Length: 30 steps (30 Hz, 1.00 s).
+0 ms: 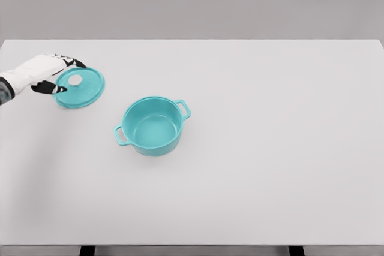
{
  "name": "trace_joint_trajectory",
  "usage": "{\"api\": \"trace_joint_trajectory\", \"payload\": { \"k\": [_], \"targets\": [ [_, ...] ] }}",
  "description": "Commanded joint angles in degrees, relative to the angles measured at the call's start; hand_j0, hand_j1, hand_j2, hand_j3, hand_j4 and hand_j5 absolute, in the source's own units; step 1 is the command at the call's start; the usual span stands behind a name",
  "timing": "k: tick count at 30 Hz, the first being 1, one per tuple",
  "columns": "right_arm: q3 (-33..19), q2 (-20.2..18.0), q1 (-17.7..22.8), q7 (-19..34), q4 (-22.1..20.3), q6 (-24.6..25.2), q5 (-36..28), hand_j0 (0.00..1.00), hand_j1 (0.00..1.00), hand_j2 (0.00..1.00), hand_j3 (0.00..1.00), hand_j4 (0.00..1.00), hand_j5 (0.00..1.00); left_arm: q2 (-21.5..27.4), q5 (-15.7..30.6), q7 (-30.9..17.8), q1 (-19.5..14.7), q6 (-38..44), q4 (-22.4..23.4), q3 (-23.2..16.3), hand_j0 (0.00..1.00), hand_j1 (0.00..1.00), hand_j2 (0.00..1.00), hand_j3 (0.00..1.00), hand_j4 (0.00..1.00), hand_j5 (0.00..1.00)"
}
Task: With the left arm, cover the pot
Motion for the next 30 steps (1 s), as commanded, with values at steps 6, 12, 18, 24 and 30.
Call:
{"api": "trace_joint_trajectory", "payload": {
  "k": [6, 12, 18, 24, 30],
  "targets": [
    [0.0, 0.0, 0.0, 0.0, -0.1, 0.0, 0.0, 1.0, 1.0, 1.0, 1.0, 1.0, 1.0, -0.4, 1.0, 0.1, 0.0, 0.1, 0.7, 0.1, 0.79, 0.79, 0.79, 0.79, 0.79, 0.79],
    [0.0, 0.0, 0.0, 0.0, 0.0, 0.0, 0.0, 1.0, 1.0, 1.0, 1.0, 1.0, 1.0, -0.4, 1.0, 0.1, 0.0, 0.1, 0.5, 0.1, 0.79, 0.79, 0.79, 0.79, 0.79, 0.79],
    [0.0, 0.0, 0.0, 0.0, 0.0, 0.0, 0.0, 1.0, 1.0, 1.0, 1.0, 1.0, 1.0, -0.4, 1.0, 0.1, -0.2, 0.1, 0.6, 0.0, 0.78, 0.78, 0.78, 0.78, 0.78, 0.78],
    [0.0, 0.0, 0.0, 0.0, 0.0, 0.0, 0.0, 1.0, 1.0, 1.0, 1.0, 1.0, 1.0, -1.3, 0.9, 0.1, -0.2, 0.1, 0.8, 0.0, 0.75, 0.75, 0.75, 0.75, 0.75, 0.75],
    [0.0, 0.0, 0.0, 0.0, 0.0, 0.0, 0.0, 1.0, 1.0, 1.0, 1.0, 1.0, 1.0, -2.3, 0.8, 0.1, -0.3, 0.1, 1.3, 0.0, 0.73, 0.73, 0.73, 0.73, 0.73, 0.73]
  ]
}}
